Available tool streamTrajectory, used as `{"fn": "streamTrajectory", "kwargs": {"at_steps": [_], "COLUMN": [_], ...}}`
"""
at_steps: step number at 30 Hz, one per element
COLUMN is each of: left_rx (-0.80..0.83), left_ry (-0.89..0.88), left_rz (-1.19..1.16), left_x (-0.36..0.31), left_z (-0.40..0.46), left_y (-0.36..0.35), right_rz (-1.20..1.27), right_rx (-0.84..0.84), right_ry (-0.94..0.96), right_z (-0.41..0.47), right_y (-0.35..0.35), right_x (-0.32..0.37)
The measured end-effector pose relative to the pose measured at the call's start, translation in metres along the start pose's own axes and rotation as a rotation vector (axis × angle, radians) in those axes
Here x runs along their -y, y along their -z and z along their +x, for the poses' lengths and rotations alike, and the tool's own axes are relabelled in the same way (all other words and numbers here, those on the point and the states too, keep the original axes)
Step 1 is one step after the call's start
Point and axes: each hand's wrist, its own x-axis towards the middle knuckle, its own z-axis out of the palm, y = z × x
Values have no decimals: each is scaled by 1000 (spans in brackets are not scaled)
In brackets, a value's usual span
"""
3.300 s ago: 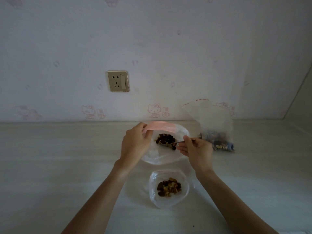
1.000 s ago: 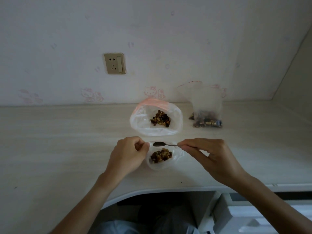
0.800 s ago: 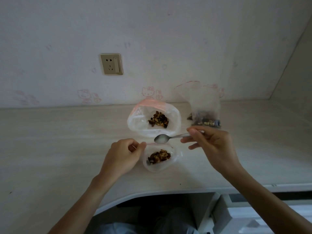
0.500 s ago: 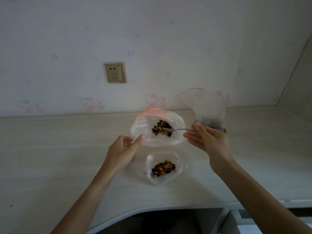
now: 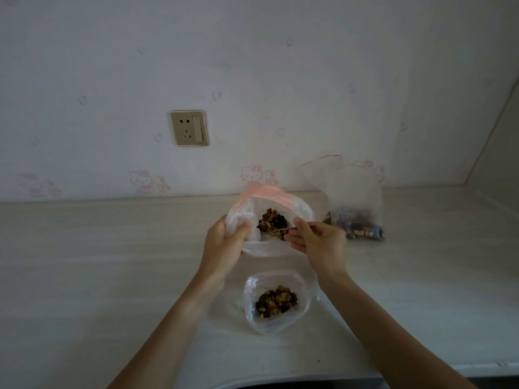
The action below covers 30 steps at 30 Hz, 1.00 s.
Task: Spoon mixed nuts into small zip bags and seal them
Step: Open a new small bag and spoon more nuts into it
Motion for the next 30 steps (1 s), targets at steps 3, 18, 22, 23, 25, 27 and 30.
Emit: {"fn": "streamTrajectory", "kwargs": {"at_steps": [3, 18, 22, 23, 25, 27, 30], "left_rx": [-1, 1, -18, -23, -31, -35, -19], "left_ry": [-24, -71, -71, -70, -67, -58, -39], "left_rz": [-20, -73, -73, -76, -87, -102, -134], "left_x": [1, -6, -6, -7, -7, -8, -9], "left_z": [0, -3, -4, -4, -3, -3, -4], "left_y": [4, -1, -1, -1, 0, 0, -2], "right_rz": [0, 16, 21, 12, -32, -77, -100], "right_rx": [-41, -38, -91, -108, -134, -154, -162], "right_ry": [-21, -15, 0, 12, 53, 93, 114], "right_z": [2, 6, 6, 6, 6, 5, 4], "right_y": [-2, -1, -1, -1, -1, -2, -5], "right_x": [-4, -6, -8, -9, -11, -13, -15]}}
